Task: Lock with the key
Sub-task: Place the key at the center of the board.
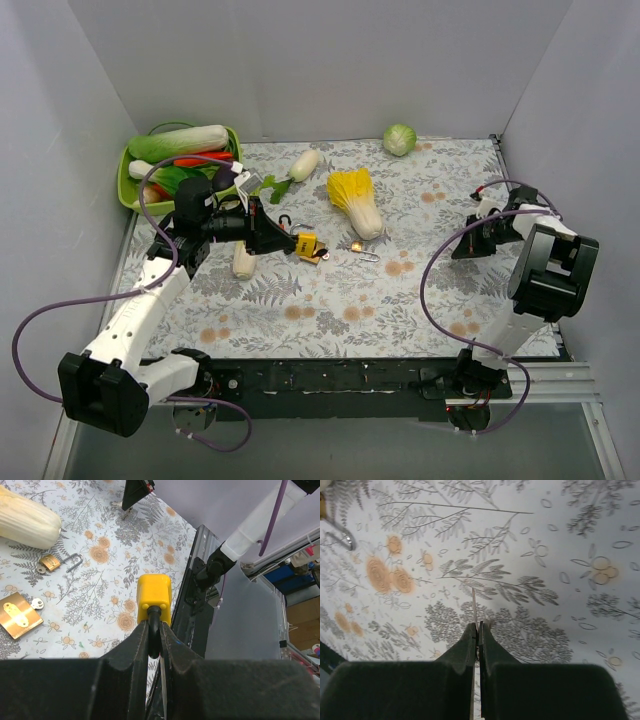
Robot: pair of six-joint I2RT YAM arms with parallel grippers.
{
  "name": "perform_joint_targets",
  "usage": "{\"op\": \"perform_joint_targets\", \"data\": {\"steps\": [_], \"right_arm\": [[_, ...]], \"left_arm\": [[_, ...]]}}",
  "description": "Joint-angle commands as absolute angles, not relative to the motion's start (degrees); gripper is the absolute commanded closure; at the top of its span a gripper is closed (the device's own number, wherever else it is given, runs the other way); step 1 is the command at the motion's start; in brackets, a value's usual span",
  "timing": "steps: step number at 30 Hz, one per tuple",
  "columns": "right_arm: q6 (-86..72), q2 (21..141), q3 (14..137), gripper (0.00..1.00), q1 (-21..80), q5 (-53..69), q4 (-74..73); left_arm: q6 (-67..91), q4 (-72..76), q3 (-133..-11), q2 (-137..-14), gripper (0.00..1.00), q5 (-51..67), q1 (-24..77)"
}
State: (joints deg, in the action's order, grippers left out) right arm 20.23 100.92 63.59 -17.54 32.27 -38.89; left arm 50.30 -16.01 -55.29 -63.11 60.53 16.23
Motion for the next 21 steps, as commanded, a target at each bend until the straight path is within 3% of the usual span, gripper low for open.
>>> {"op": "perform_joint_targets", "data": {"steps": [1, 21], "right_arm": [[21.53, 102.65, 64.69, 0.99, -18.28, 26.56, -36.12], [31.11, 97.39, 55.29, 0.99, -20.39, 26.46, -41.22]], "left_arm": [[49.66, -14.77, -54.76, -60.47, 1.0, 61.0, 15.91], [48.96, -16.17, -52.91, -59.5, 1.0, 61.35, 16.0]]}}
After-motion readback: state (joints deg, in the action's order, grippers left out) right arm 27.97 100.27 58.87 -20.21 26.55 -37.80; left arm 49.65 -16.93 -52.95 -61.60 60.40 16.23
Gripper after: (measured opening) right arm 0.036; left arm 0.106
